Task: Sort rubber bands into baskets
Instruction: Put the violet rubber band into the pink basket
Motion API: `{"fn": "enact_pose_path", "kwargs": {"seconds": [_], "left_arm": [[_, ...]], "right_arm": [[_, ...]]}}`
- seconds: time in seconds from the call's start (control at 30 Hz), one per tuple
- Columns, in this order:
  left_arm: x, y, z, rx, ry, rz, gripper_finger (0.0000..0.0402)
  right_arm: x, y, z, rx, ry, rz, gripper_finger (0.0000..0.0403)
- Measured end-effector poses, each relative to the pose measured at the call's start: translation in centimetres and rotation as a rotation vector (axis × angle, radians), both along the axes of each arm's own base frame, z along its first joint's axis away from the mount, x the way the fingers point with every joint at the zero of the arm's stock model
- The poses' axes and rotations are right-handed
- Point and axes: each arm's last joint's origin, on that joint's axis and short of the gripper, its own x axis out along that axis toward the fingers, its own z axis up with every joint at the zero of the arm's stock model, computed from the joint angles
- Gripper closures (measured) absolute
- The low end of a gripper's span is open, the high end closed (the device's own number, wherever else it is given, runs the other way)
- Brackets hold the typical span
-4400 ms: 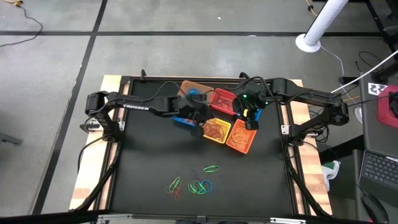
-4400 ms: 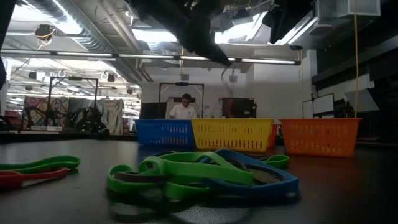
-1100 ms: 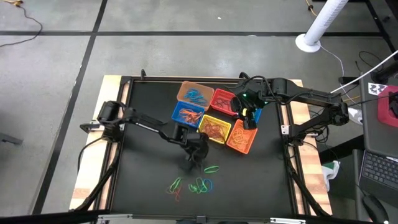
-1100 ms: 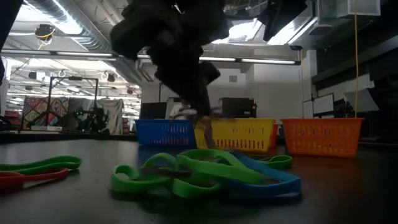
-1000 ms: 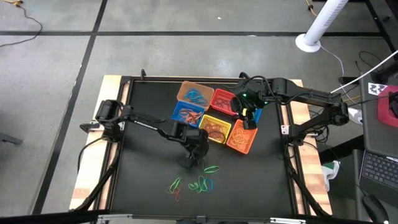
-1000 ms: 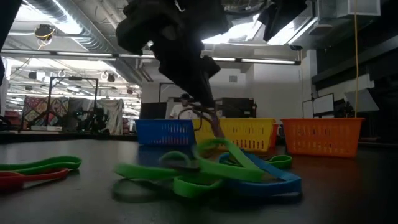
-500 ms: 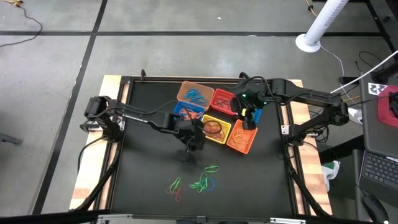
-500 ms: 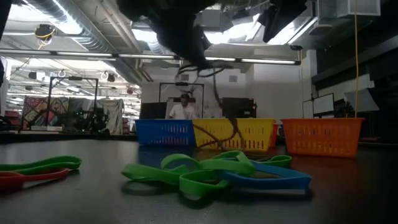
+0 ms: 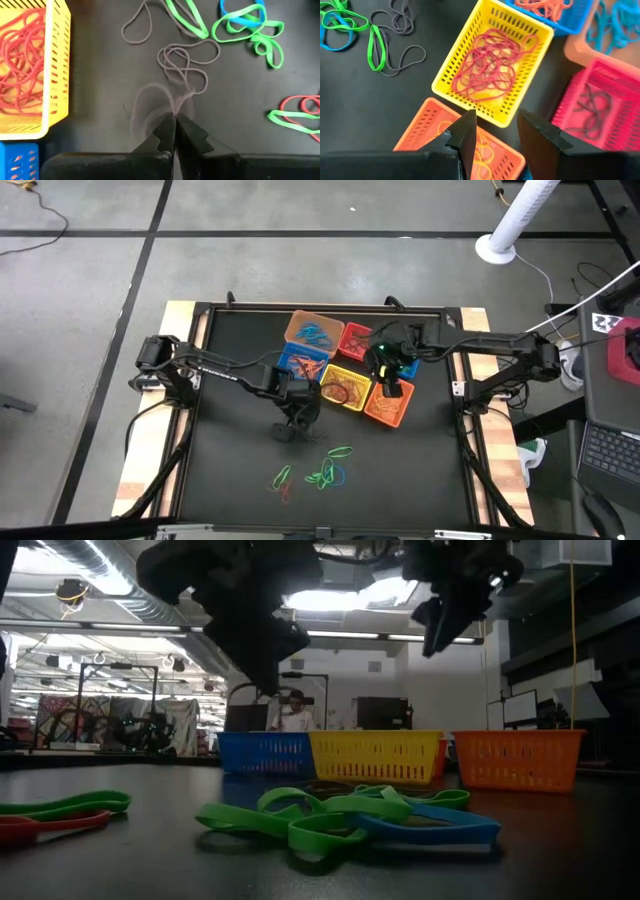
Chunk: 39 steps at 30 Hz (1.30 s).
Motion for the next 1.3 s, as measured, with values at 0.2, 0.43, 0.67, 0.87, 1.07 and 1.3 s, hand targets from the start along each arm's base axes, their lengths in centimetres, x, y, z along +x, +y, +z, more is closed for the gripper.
{"fn": "enact_pose_path", "kwargs": {"seconds": [0.2,0.43,0.67,0.87,1.07,1.3], "left_arm": [[0.4,0.0,0.5,0.012,-0.03,0.037,0.04],[1.2,-0.1,1.9,0.004,-0.1,0.037,0.04],[1.8,-0.1,2.9,0.006,-0.163,0.038,0.04],[2.2,-0.1,3.2,0.004,-0.225,0.044,0.04],[2.7,-0.2,3.6,-0.004,-0.282,0.046,0.04],[2.8,-0.2,3.7,-0.007,-0.304,0.047,0.0399]], "right_arm": [[0.0,0.1,-2.6,0.026,0.0,0.014,0.026],[0.5,0.3,-4.2,0.108,-0.075,0.031,0.026],[1.6,0.9,-4.1,0.216,-0.237,0.103,0.026],[2.9,3.4,-3.8,0.205,-0.339,0.202,0.026],[4.2,6.3,-4.6,0.13,-0.37,0.243,0.026],[4.8,8.2,-6.0,0.049,-0.327,0.231,0.026]]}}
